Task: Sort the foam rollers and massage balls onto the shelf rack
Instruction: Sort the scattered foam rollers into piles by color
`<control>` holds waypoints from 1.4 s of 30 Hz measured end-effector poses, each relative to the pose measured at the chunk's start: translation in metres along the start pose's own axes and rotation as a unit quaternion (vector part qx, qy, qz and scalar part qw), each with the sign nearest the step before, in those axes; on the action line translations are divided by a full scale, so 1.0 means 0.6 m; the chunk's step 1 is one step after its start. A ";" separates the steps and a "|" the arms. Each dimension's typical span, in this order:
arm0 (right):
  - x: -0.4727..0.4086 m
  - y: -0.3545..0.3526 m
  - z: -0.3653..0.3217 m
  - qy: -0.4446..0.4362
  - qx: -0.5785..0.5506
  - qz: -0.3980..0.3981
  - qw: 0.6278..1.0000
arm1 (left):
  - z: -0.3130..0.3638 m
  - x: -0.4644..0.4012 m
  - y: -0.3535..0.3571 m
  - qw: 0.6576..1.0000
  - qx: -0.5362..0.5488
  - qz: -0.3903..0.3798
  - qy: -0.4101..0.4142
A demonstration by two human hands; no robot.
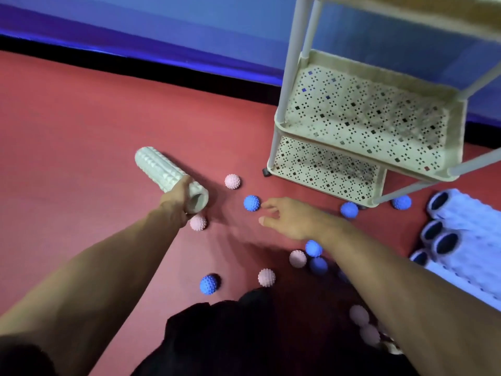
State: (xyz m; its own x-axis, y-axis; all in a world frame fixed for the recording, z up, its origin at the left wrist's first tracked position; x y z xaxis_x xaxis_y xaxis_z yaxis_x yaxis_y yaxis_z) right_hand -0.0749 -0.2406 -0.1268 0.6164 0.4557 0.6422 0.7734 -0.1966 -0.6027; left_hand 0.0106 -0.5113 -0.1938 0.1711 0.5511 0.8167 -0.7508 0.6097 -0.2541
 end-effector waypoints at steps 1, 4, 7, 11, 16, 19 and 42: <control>0.013 -0.014 -0.020 -0.014 0.011 0.015 1.000 | 0.016 0.016 -0.022 1.000 -0.016 0.001 0.005; 0.071 -0.053 -0.083 -0.050 0.031 0.046 0.997 | 0.063 0.078 -0.082 0.996 -0.076 -0.019 0.030; 0.140 -0.088 -0.139 -0.076 0.053 0.066 0.993 | 0.114 0.166 -0.130 0.984 -0.159 -0.045 0.066; 0.250 -0.152 -0.212 -0.110 0.088 0.108 0.984 | 0.196 0.311 -0.182 0.940 -0.295 -0.064 0.157; 0.402 -0.224 -0.295 -0.161 0.115 0.160 0.967 | 0.263 0.481 -0.228 0.842 -0.465 -0.076 0.263; 0.484 -0.252 -0.330 -0.184 0.136 0.182 0.956 | 0.278 0.588 -0.229 0.767 -0.536 -0.104 0.337; 0.917 -0.348 0.086 0.022 -0.041 0.214 0.976 | -0.006 1.176 0.140 0.350 -0.518 -0.367 0.688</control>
State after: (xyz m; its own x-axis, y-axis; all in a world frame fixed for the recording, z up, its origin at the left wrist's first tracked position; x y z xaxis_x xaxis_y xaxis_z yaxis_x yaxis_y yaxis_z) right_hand 0.0951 0.0961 0.3283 0.8896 0.2793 0.3615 0.4525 -0.4299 -0.7813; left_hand 0.0705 -0.0690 0.3594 0.7562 -0.6541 0.0163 0.3310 0.3610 -0.8718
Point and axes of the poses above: each hand's wrist, its own x-axis away from the middle knuckle, its own y-axis out of the palm, z = x × y, the point moved 10 cm from there along -x, towards the middle knuckle, and after that the axes turned 5 degrees about z, right-handed, at the moved point
